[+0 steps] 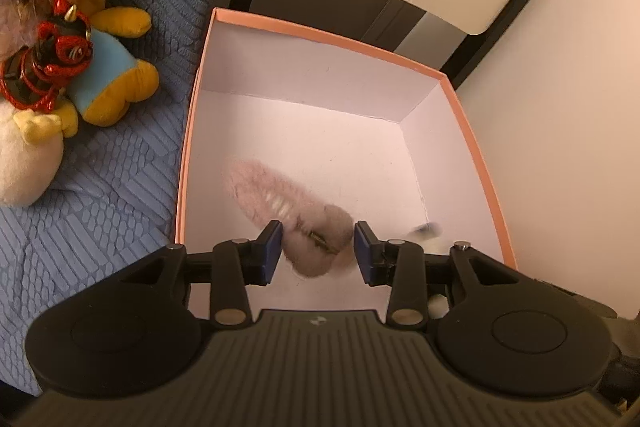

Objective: Organize objects
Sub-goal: 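Open both tools to release the bunny and panda in the box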

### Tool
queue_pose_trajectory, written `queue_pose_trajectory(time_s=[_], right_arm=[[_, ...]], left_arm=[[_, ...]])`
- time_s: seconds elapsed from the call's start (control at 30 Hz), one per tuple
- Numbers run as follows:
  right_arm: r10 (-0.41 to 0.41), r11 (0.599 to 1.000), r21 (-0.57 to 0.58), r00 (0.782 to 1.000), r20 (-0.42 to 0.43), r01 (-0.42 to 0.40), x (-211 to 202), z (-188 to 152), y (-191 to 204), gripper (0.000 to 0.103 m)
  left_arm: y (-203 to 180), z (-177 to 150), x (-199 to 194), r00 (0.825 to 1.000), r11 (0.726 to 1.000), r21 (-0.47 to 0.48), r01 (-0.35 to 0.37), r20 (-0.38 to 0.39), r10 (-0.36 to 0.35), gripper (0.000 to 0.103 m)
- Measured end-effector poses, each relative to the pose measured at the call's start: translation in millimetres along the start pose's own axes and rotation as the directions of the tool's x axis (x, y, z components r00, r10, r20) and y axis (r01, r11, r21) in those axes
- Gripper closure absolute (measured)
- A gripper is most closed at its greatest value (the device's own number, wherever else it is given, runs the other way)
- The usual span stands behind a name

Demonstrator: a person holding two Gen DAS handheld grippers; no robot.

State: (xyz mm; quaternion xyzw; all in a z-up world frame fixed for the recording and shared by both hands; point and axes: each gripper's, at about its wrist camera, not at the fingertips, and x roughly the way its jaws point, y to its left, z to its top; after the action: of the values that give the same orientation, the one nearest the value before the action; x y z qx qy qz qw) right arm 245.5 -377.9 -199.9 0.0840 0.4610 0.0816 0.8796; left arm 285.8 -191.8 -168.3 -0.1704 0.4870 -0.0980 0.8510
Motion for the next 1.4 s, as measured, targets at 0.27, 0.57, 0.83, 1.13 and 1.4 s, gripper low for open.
queue_pose_trajectory(time_s=[0.27, 0.57, 0.83, 1.13, 1.4], right_arm=[[0.012, 1.0, 0.008, 0.998, 0.058, -0.013, -24, 3, 7, 0.043], [0.033, 0.999, -0.011, 0.991, 0.131, -0.032, -70, -4, 26, 0.043], [0.042, 0.999, -0.024, 0.982, 0.184, -0.038, -110, -14, 45, 0.043], [0.049, 0.998, -0.041, 0.969, 0.242, -0.04, -151, -31, 71, 0.043], [0.065, 0.998, -0.04, 0.96, 0.274, -0.057, -179, -53, 96, 0.043]], left_arm=[[-7, 2, -34, 0.998, 1.0, 0.028, 0.004, 0.056, -0.006, 0.048], [-7, -10, -92, 0.99, 0.999, 0.051, 0.016, 0.142, -0.023, 0.048], [-5, -21, -146, 0.975, 0.997, 0.075, 0.032, 0.217, -0.048, 0.048], [10, -40, -193, 0.964, 0.995, 0.093, 0.04, 0.257, -0.063, 0.048], [27, -57, -227, 0.957, 0.993, 0.114, 0.029, 0.283, -0.06, 0.048]])
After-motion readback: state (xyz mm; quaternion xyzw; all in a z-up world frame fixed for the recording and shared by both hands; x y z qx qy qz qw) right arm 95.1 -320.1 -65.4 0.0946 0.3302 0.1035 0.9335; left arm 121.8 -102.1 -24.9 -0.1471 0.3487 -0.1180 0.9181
